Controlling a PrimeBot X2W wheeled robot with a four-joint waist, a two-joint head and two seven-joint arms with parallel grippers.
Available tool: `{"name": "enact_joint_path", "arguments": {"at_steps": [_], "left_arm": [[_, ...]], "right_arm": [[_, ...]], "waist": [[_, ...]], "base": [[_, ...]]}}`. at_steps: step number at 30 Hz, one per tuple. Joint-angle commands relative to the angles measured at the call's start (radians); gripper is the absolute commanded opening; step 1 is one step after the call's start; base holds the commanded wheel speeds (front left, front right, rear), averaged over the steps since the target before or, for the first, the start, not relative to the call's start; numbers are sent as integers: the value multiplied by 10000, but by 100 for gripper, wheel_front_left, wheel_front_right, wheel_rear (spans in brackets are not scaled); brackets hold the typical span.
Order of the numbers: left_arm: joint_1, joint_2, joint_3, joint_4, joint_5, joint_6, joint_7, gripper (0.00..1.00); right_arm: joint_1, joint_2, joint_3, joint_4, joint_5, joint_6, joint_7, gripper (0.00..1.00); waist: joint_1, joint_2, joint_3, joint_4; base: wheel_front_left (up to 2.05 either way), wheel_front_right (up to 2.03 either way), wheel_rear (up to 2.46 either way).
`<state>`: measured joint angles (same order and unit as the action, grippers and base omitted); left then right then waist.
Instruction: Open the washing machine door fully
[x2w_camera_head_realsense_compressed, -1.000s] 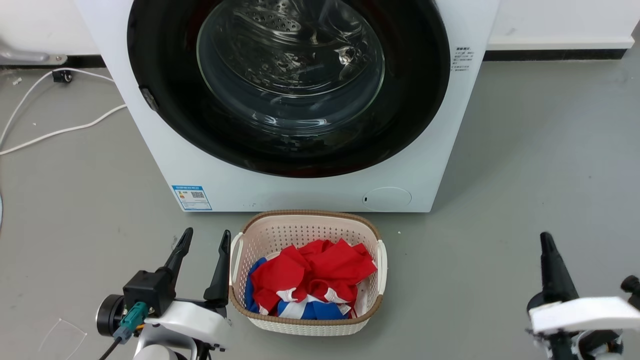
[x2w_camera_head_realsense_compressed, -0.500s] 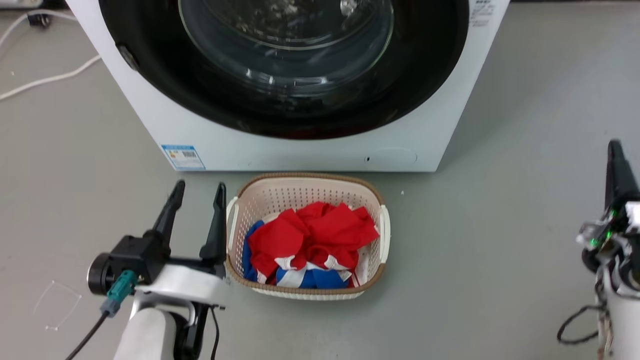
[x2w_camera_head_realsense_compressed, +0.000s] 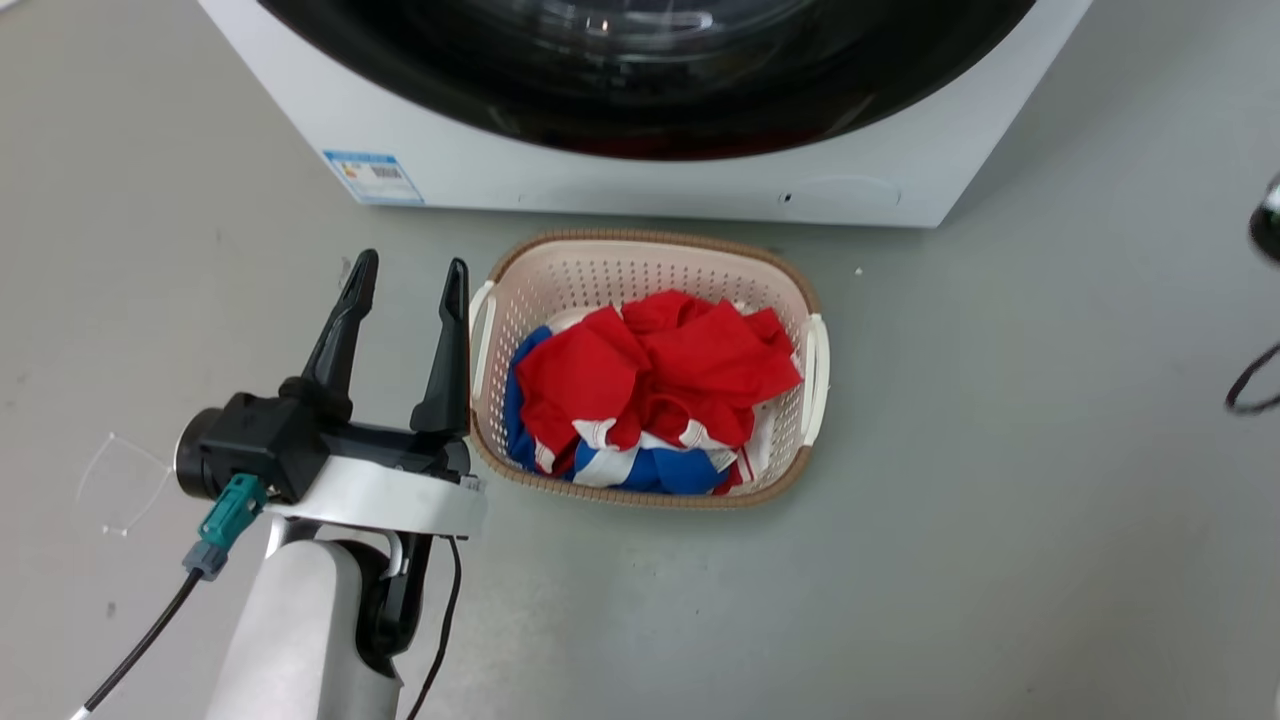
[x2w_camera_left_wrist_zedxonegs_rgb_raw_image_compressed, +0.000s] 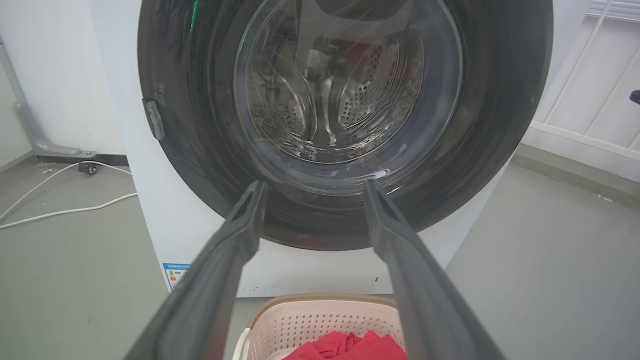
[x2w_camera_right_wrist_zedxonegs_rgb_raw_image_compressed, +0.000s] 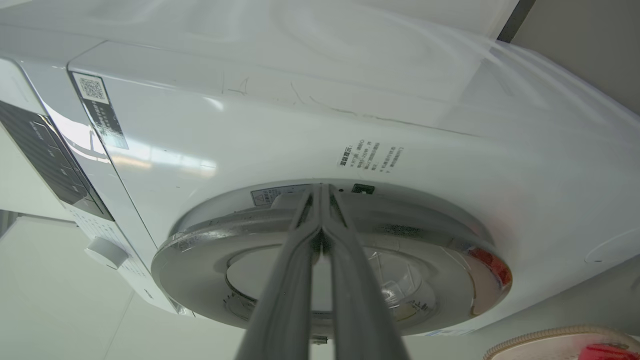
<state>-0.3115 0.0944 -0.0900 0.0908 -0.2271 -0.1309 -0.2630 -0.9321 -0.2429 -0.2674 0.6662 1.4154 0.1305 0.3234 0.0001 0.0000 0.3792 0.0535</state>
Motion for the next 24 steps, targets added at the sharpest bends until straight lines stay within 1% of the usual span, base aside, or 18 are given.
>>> {"name": "enact_joint_path", "arguments": {"at_steps": [1, 8, 13, 19, 24], "left_arm": [[-132, 28, -15, -50, -39, 6, -24, 100], [-541, 69, -183, -303, -19, 6, -24, 100], [-784, 152, -275, -404, -15, 6, -24, 100], [-957, 213, -384, -481, 30, 6, -24, 100], [-1031, 146, -365, -548, 65, 6, -24, 100]], "right_arm": [[-243, -102, 55, 96, -109, 4, 72, 0], [-2611, -365, 740, 1391, -1003, 4, 1300, 0], [-3797, -292, 1070, 2066, -1662, 4, 1903, 0], [-4563, -8, 1274, 2527, -2321, 4, 2232, 0], [-4724, 348, 1369, 2682, -2538, 4, 2757, 0]], "waist": [[-1, 0, 302, 137], [-1, 0, 1078, 285], [-1, 0, 1444, 320], [-1, 0, 1712, 335], [-1, 0, 1848, 312]], "base": [[0, 0, 0], [0, 0, 0], [0, 0, 0], [0, 0, 0], [0, 0, 0]]}}
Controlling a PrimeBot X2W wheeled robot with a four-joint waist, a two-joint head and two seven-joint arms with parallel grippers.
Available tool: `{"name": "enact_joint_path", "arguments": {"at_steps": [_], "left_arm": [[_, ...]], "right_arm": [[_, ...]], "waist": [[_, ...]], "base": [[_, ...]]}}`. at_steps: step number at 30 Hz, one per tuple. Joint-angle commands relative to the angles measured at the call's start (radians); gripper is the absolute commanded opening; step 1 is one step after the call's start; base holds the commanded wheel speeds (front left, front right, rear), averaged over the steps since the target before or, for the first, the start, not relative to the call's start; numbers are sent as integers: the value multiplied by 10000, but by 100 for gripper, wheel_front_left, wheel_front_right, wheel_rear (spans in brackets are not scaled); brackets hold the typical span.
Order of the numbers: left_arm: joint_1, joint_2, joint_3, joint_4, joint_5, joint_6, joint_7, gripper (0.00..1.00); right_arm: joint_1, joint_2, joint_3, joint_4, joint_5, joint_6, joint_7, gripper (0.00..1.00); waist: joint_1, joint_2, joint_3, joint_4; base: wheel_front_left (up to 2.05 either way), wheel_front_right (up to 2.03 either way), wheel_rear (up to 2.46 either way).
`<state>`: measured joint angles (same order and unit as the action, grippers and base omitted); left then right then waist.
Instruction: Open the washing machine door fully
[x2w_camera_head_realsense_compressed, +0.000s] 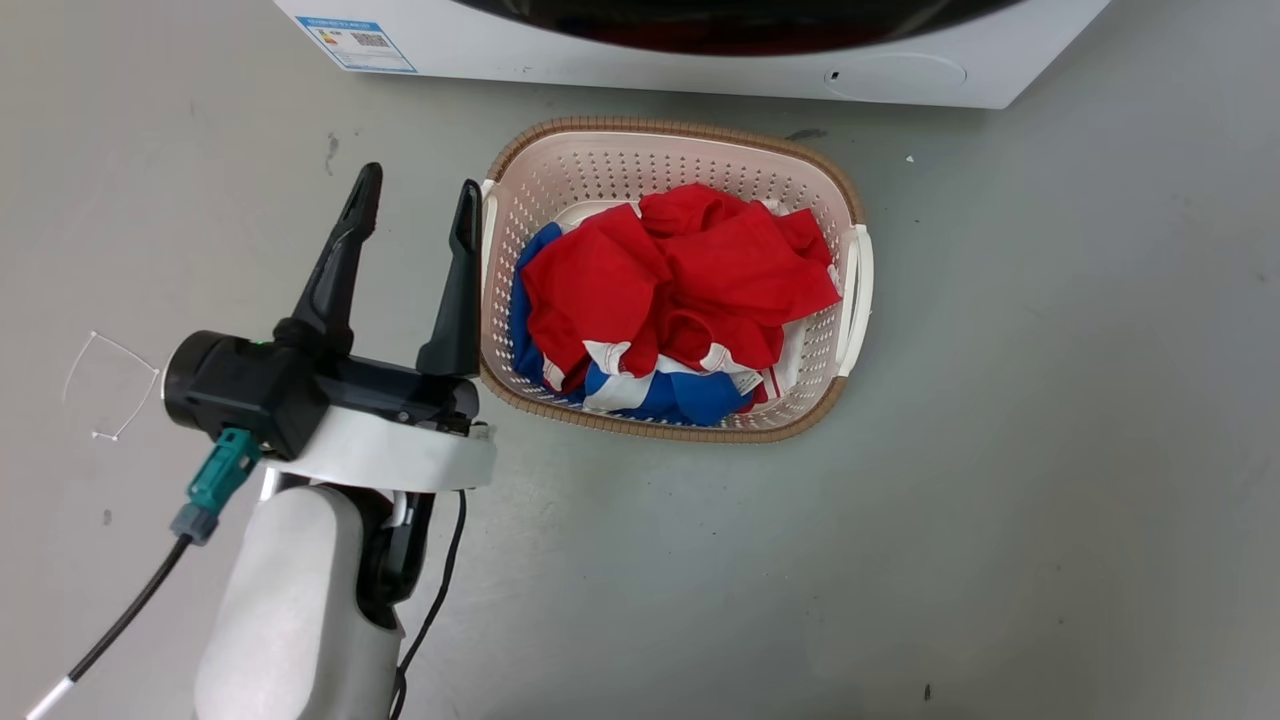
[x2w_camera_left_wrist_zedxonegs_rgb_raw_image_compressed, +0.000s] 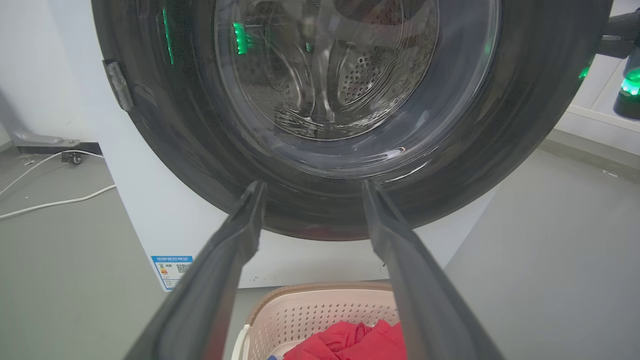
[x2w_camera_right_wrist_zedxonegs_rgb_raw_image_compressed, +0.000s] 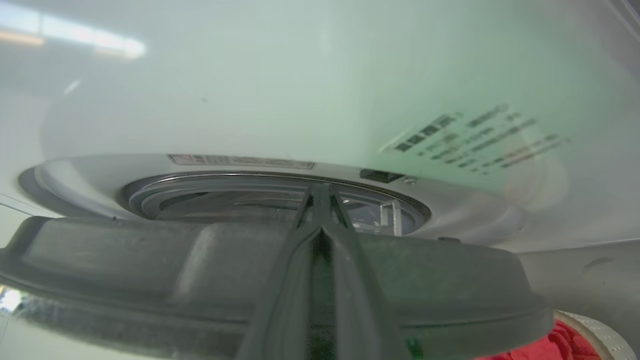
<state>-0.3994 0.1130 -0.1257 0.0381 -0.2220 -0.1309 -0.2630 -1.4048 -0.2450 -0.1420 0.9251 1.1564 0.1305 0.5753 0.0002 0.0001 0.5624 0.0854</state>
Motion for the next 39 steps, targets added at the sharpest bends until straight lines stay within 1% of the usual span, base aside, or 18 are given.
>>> {"name": "enact_joint_path", "arguments": {"at_steps": [1, 7, 14, 20, 29, 35, 39], "left_arm": [[-149, -13, -96, 20, 25, 6, -24, 100], [3, -12, -181, 122, -74, 6, -24, 100], [462, -85, -129, 361, -126, 6, -24, 100], [1024, 68, -105, 668, -122, 5, -24, 100], [2022, 48, -224, 1146, -162, 5, -24, 100], [2492, -14, -338, 1320, -94, 24, -24, 100], [2648, -40, -363, 1379, -67, 55, -24, 100]], "right_arm": [[5, 401, 119, 31, 51, 4, 413, 0], [761, 488, 144, -272, 200, 17, 1818, 0], [1920, 428, 58, -773, 390, 15, 3385, 0], [3401, 817, 208, -1568, 425, 15, 4466, 0], [5764, 1468, 223, -2893, 544, 14, 5382, 0], [7031, 1871, 477, -3805, 739, 15, 5750, 0], [7498, 1954, 748, -4201, 935, 15, 5802, 0]], "waist": [[-2, -1, 14, -12], [-2, -1, -311, -51], [-2, -1, -1163, -195], [-2, -1, -2141, -365], [-2, -1, -3693, -421], [-2, -1, -4340, -329], [-2, -1, -4551, -274]], "base": [[0, 0, 0], [0, 0, 0], [0, 0, 0], [0, 0, 0], [0, 0, 0], [0, 0, 0], [0, 0, 0]]}}
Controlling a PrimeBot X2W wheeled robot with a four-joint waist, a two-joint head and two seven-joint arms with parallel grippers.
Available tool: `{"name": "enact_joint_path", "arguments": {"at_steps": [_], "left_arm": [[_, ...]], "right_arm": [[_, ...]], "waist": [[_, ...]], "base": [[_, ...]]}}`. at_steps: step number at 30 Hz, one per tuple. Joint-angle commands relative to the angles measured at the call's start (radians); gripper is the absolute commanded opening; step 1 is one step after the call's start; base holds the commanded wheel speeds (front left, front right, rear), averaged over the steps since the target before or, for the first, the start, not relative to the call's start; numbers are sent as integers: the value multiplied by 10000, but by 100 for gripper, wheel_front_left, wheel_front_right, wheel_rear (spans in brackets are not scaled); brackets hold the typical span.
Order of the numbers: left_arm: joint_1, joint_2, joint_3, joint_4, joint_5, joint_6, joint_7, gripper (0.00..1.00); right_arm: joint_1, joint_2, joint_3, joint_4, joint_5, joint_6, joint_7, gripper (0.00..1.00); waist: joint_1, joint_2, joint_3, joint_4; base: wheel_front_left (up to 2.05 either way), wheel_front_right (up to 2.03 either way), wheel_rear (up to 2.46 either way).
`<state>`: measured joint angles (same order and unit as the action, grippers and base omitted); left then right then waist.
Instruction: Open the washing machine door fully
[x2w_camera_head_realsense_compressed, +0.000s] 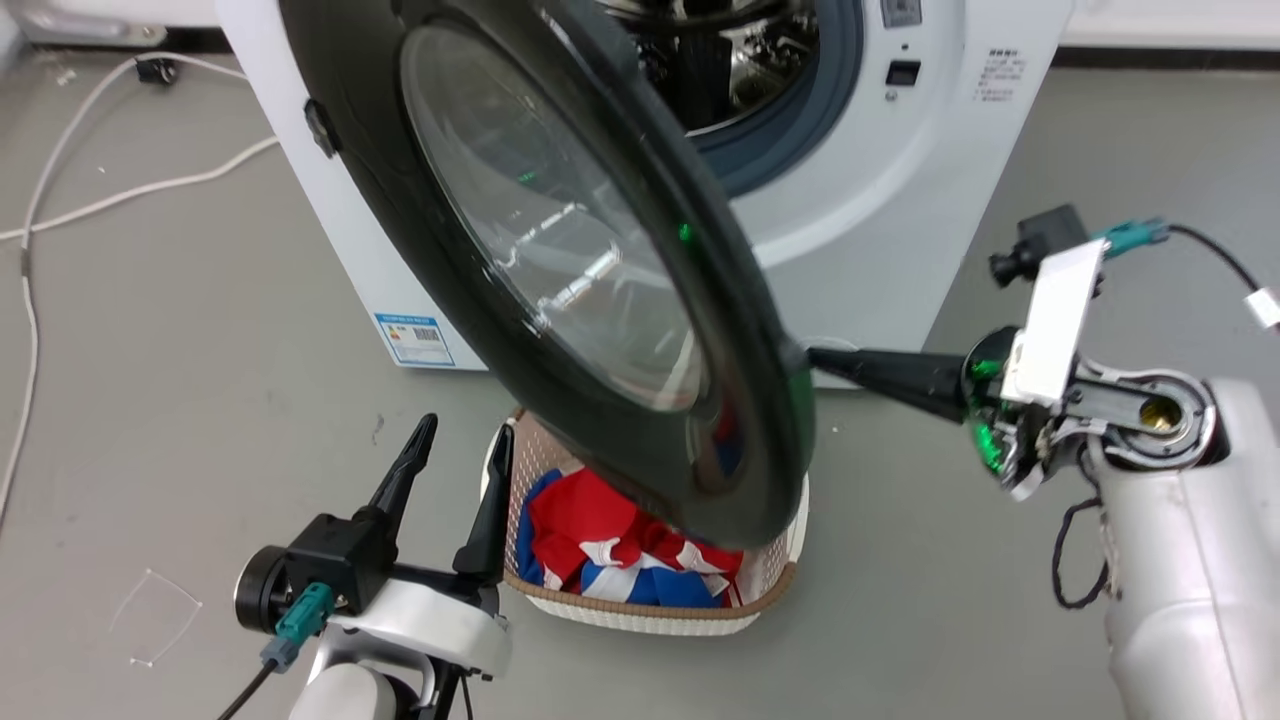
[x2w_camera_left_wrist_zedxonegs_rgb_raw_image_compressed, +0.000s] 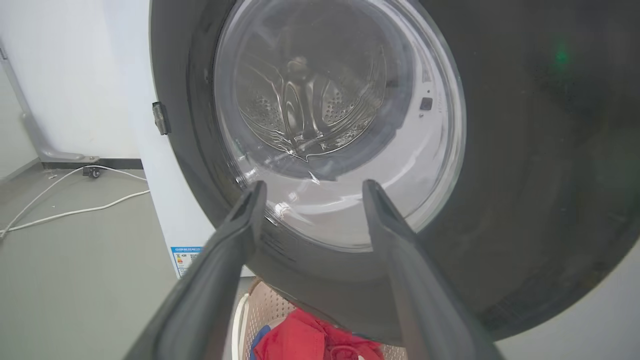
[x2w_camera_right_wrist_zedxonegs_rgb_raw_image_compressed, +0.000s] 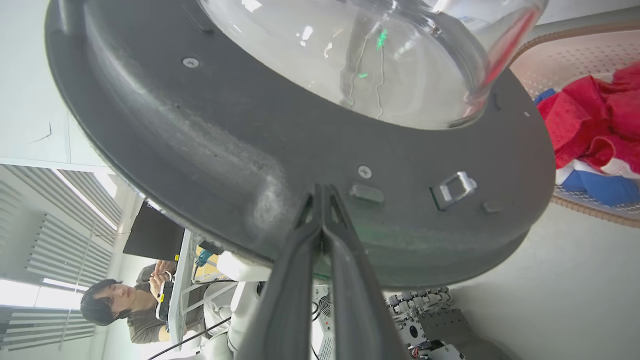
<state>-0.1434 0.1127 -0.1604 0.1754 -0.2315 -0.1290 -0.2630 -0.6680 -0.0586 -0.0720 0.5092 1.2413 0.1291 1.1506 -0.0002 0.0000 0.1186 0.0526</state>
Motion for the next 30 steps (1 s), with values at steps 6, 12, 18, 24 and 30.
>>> {"name": "enact_joint_path", "arguments": {"at_steps": [6, 12, 18, 24, 30], "left_arm": [[190, -59, -74, 100, 27, 70, -23, 100], [299, -46, -50, 195, 25, 141, -23, 100], [358, -6, -113, 284, 58, 153, -23, 100], [511, 51, -180, 389, 67, 195, -23, 100], [678, 34, -195, 532, -13, 257, -23, 100]], "right_arm": [[778, 135, 1391, -576, 1240, 29, -427, 0], [1276, 100, 2836, -1015, 2059, 29, -1387, 0], [1552, 100, 3209, -1147, 2347, 29, -2665, 0], [1996, 91, 2754, -1416, 1823, 29, -5054, 0], [3009, 33, 1949, -1850, 1279, 29, -7231, 0]], "waist": [[2, 0, -303, 169], [2, 0, -423, 201], [2, 0, -540, 174], [2, 0, -759, 48], [2, 0, -1073, -148]], "base": [[0, 0, 0], [0, 0, 0], [0, 0, 0], [0, 0, 0], [0, 0, 0]]}}
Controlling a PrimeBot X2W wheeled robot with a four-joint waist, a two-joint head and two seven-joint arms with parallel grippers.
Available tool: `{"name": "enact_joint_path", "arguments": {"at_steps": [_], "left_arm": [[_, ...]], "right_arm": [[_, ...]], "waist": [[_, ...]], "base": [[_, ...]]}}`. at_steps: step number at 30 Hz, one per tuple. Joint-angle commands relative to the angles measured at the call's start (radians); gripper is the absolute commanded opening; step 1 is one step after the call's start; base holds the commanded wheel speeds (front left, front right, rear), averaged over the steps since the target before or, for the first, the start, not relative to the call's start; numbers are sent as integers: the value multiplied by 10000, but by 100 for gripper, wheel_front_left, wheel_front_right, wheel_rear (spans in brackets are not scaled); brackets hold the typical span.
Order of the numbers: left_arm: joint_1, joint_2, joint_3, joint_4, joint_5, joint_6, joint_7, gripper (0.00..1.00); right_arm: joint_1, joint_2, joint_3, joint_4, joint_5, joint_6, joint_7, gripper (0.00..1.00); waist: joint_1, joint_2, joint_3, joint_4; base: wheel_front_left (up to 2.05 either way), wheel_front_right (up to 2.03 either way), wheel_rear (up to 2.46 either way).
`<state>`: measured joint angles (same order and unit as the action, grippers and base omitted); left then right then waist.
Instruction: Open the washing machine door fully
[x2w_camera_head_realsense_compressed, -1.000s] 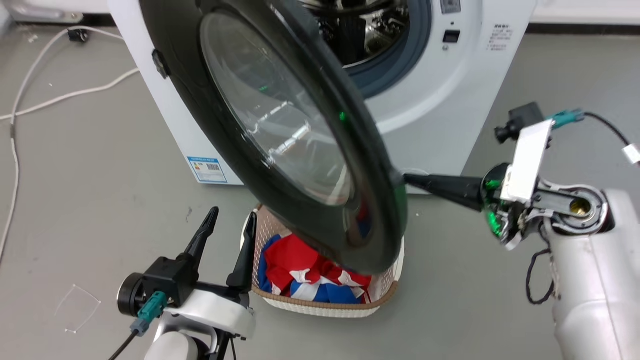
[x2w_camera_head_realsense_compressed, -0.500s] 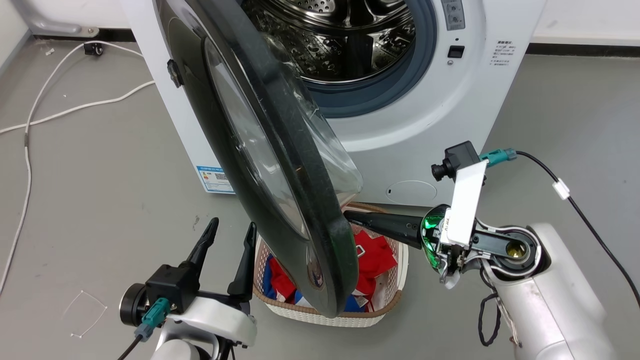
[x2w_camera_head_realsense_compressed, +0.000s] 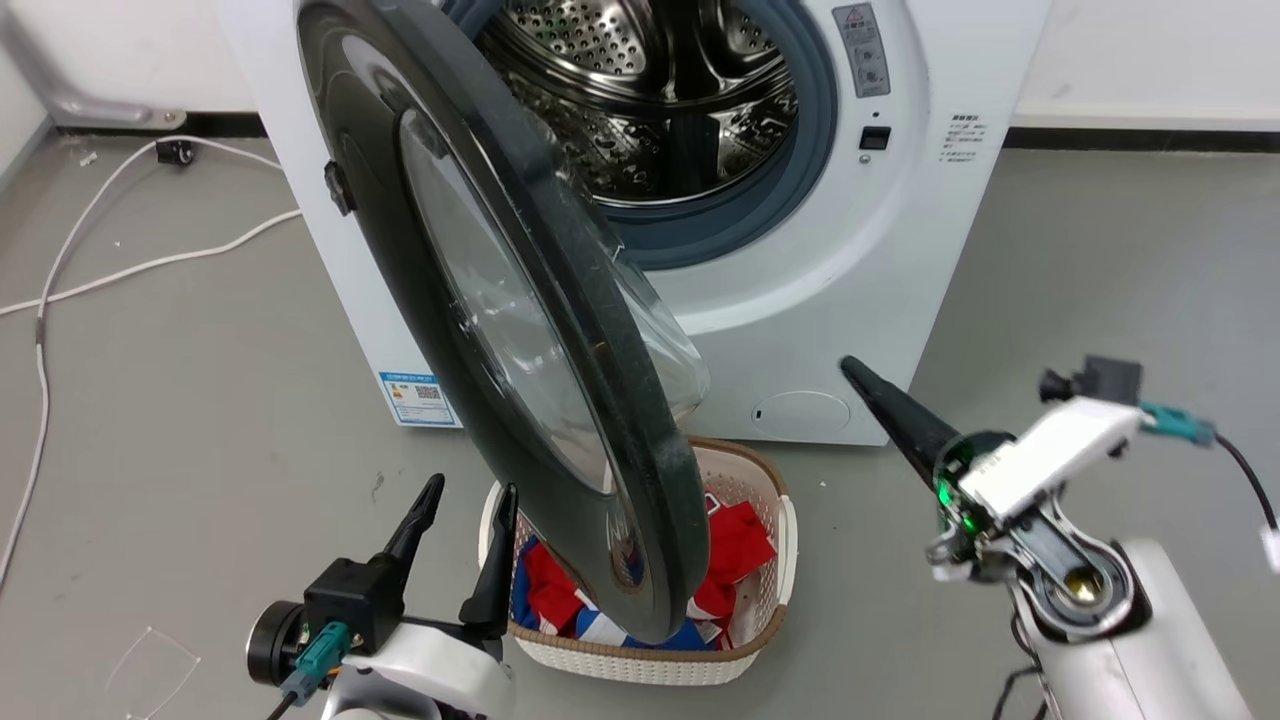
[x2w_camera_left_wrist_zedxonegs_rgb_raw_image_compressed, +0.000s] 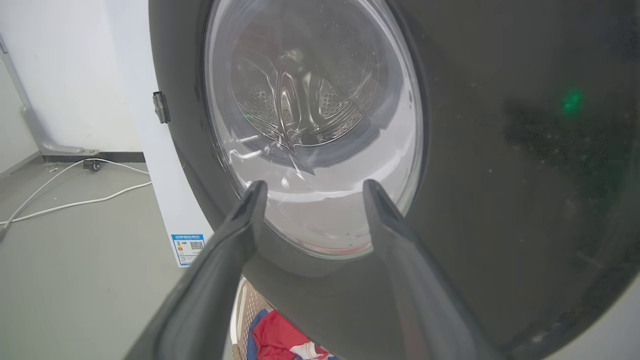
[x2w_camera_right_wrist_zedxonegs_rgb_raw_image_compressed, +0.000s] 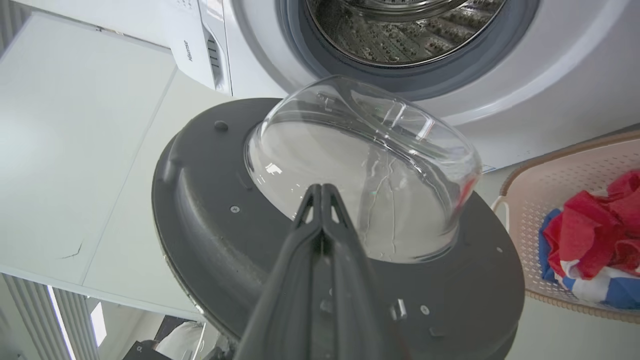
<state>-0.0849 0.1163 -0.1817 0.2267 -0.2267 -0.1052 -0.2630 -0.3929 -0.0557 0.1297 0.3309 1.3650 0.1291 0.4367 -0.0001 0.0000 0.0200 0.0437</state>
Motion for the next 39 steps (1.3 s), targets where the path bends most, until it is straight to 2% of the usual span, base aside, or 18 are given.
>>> {"name": "enact_joint_path", "arguments": {"at_steps": [1, 4, 5, 7, 10, 12, 18, 22, 26, 31, 39], "left_arm": [[142, -9, 15, 51, -55, 35, -23, 100], [205, -32, 85, 65, -148, 72, -23, 100], [202, -32, 101, 56, -151, 91, -23, 100], [231, -16, 123, 51, -139, 134, -23, 100], [271, -18, 162, 57, -173, 172, -23, 100], [263, 15, 205, 59, -175, 207, -23, 100], [210, 80, 294, 22, -117, 303, -23, 100], [167, 73, 360, -42, -108, 357, -23, 100], [241, 114, 429, -90, -46, 422, -23, 100], [317, 149, 439, -101, 10, 438, -23, 100], [380, 107, 393, -14, 27, 453, -23, 100]], "right_arm": [[487, -50, -205, -230, -32, 29, -366, 0], [1283, -232, -593, -713, -446, 29, -1265, 0], [1565, -297, -682, -872, -657, 29, -1550, 25], [2084, -366, -883, -1164, -1000, 29, -2157, 100], [2804, -359, -1245, -1488, -1653, 29, -3088, 100], [3138, -484, -1378, -1638, -2569, 29, -3785, 100], [3553, -644, -1887, -2041, -6818, 27, -5544, 100], [3629, -364, -2353, -2691, -9609, 27, -5782, 100], [3876, -206, -2146, -3432, -11569, 26, -5437, 100], [4363, -81, -1784, -3767, -12661, 15, -5076, 100], [4632, 35, -1400, -3250, -12922, 15, -5194, 100]], "waist": [[1, 0, -143, -86], [1, 0, -221, -173], [1, 0, -231, -199], [1, 0, -246, -257], [1, 0, -261, -338], [1, 0, -258, -405], [1, 0, -253, -547], [1, 0, -243, -586], [1, 0, -246, -666], [1, 0, -264, -695], [1, 0, -310, -669]], "base": [[0, 0, 0], [0, 0, 0], [0, 0, 0], [0, 0, 0], [0, 0, 0], [0, 0, 0], [0, 0, 0], [0, 0, 0], [0, 0, 0], [0, 0, 0], [0, 0, 0]]}}
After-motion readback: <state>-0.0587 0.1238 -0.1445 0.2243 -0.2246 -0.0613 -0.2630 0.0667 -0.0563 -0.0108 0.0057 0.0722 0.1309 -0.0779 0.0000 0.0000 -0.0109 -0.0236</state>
